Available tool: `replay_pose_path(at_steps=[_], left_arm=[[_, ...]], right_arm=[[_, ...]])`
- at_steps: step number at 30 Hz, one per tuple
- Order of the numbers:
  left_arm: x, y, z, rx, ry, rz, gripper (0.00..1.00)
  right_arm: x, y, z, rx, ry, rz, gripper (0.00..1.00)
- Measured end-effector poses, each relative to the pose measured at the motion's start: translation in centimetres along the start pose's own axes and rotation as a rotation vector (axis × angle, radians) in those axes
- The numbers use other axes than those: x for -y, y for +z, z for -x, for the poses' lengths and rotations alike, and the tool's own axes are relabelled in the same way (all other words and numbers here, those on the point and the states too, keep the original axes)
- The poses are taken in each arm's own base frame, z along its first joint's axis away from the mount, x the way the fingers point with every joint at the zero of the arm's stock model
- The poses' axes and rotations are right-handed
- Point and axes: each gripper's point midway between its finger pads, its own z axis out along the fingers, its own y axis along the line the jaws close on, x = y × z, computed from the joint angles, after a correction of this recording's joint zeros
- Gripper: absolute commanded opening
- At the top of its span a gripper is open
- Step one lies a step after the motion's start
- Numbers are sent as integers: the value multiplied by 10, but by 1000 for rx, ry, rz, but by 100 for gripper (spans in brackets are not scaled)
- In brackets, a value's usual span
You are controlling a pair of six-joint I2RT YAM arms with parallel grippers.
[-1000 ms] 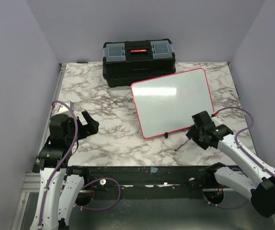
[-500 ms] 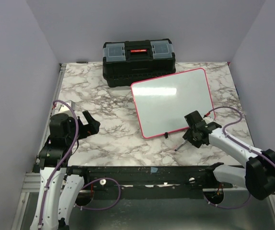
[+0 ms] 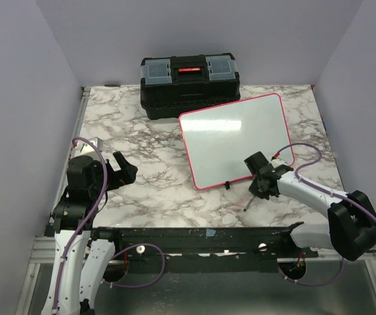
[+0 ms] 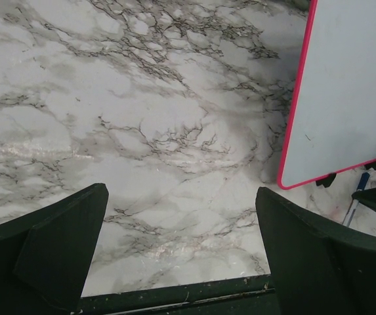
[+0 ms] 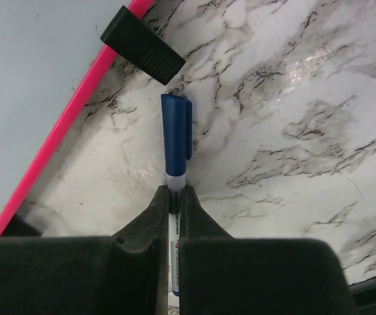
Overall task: Write a sentence on the whiteboard
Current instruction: Pick up the whiteboard marker from the corner of the board.
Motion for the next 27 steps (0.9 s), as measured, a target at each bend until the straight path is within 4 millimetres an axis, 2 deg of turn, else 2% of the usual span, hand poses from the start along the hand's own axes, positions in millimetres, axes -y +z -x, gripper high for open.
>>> replay_pose_path(at_steps=[5, 11, 18, 27], left_arm=[[2, -1, 0, 3, 3, -10, 98], [13, -6, 0, 10, 19, -76, 99], [33, -13, 1, 44, 20, -197, 98], [64, -21, -16, -27, -12, -396, 98]], right_arm=[[2, -9, -1, 4, -8, 13, 1], [-4, -41, 13, 44, -15, 116, 1], [-37, -98, 36, 113, -76, 391, 1], [-86, -153, 55, 181, -255, 663, 1]])
